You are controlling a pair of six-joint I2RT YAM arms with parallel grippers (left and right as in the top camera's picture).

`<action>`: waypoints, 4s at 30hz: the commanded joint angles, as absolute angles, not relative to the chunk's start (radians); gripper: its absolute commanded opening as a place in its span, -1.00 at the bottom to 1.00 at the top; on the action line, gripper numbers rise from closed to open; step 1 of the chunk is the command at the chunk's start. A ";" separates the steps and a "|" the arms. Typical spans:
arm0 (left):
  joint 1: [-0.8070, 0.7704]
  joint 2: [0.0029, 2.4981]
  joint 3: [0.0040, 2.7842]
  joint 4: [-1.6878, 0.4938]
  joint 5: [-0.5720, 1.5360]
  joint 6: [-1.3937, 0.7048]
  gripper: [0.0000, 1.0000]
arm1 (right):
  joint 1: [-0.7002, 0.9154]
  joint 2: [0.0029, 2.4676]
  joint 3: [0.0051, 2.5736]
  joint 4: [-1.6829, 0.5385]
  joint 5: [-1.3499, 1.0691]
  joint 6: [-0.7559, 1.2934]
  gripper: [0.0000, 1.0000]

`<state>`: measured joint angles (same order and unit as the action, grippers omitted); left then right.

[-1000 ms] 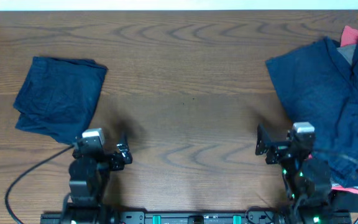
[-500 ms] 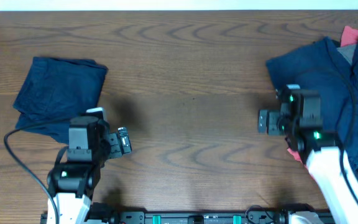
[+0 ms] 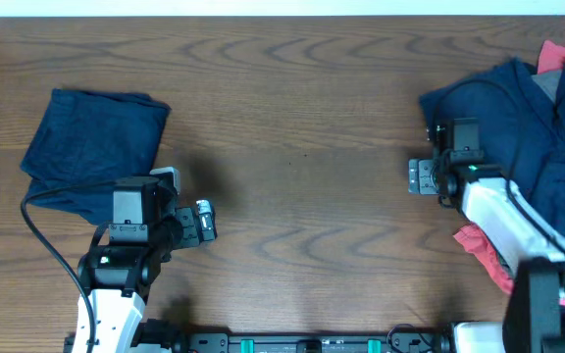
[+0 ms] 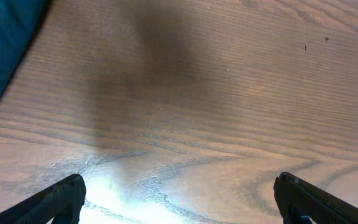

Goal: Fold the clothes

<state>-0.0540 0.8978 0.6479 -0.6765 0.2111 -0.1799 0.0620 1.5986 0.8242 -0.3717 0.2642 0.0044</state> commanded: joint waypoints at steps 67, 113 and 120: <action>-0.049 0.901 0.672 -0.642 0.224 -0.181 0.96 | 0.542 1.562 0.929 0.367 -0.058 0.457 -0.98; -0.600 1.493 0.657 -0.132 0.412 -0.983 0.96 | -0.178 1.320 0.928 -0.790 0.154 0.343 0.99; -0.773 1.612 0.657 0.116 0.411 -1.035 0.98 | -0.178 1.320 0.928 -0.796 0.153 0.343 0.99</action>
<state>-0.7273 1.5818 0.6525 0.0803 0.4137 -0.9894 -0.1719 1.3224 0.9211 -0.7929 0.1471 0.3542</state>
